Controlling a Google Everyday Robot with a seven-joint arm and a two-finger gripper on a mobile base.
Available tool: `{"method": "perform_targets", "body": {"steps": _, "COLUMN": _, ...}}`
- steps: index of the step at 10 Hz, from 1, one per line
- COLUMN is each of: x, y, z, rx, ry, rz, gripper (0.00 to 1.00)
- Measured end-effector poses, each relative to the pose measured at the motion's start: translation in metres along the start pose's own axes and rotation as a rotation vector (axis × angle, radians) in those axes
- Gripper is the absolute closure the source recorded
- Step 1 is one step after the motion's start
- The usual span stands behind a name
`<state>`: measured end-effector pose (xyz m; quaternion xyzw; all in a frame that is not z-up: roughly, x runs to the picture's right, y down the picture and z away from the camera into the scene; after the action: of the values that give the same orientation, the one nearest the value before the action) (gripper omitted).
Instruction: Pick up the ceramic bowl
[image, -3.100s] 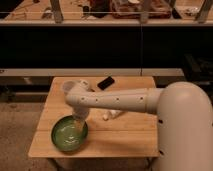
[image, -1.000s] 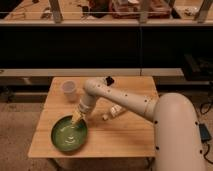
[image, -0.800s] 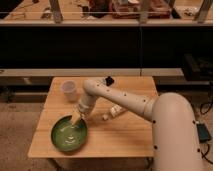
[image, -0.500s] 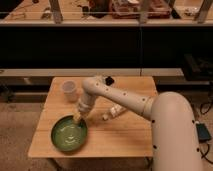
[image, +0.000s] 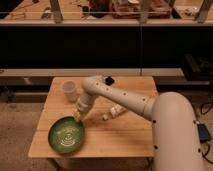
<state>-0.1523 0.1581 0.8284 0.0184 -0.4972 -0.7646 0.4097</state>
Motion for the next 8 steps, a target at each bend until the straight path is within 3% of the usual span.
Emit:
{"method": "perform_targets", "body": {"steps": 1, "x": -0.001, "y": -0.005, "z": -0.017, "rx": 0.003, "ry": 0.021, "rz": -0.015, "gripper": 0.99}}
{"method": "perform_targets", "body": {"steps": 5, "x": 0.009, "y": -0.045, "z": -0.101, "rx": 0.018, "ry": 0.07, "rz": -0.059, "gripper": 1.0}}
{"method": "perform_targets", "body": {"steps": 8, "x": 0.014, "y": -0.061, "z": -0.132, "rx": 0.013, "ry": 0.068, "rz": -0.078, "gripper": 1.0}}
